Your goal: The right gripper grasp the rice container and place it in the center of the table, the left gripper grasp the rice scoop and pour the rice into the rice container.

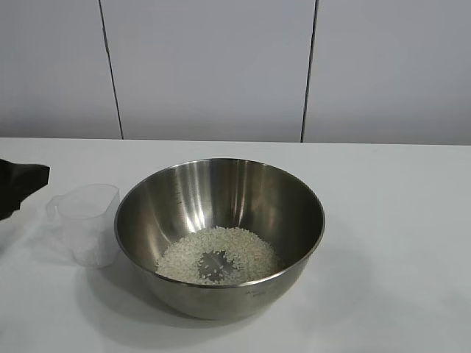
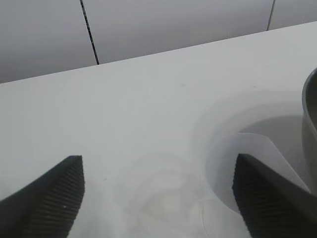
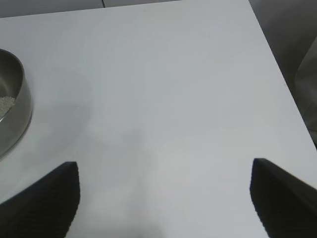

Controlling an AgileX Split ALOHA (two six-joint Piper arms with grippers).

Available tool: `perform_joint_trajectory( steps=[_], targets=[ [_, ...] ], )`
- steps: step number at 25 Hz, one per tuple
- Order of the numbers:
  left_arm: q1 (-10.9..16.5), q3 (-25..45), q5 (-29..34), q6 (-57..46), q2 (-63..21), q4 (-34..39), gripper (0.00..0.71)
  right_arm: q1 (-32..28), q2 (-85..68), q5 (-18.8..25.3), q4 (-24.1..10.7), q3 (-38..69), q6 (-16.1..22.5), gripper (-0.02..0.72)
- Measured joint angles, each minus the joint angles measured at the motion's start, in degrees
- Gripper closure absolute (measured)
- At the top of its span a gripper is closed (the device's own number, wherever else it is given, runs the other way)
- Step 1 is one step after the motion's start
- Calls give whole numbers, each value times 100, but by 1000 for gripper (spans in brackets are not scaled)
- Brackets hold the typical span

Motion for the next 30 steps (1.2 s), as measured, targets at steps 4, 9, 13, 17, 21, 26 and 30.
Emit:
perform_joint_trajectory(
  steps=[4, 9, 13, 17, 21, 26, 30],
  targets=[
    [0, -1074, 1733, -811, -581, 370, 105, 0, 0, 0, 0, 0, 0, 64],
    [0, -2278, 3239, 404, -860, -476, 104, 0, 0, 0, 0, 0, 0, 64],
    [0, -3045, 4274, 2324, -860, -2258, 87, 0, 0, 0, 0, 0, 0, 64],
    [0, -3612, 5043, 3045, -893, -2954, 49, 0, 0, 0, 0, 0, 0, 64],
    [0, -3689, 5486, 2924, -1276, -2561, 28, 0, 0, 0, 0, 0, 0, 64],
    [0, -3700, 6048, 2511, -2052, -1690, 23, 0, 0, 0, 0, 0, 0, 64],
    [0, -3719, 6466, 2157, -2625, -1182, 23, 0, 0, -5, 2, 0, 0, 64]
  ],
)
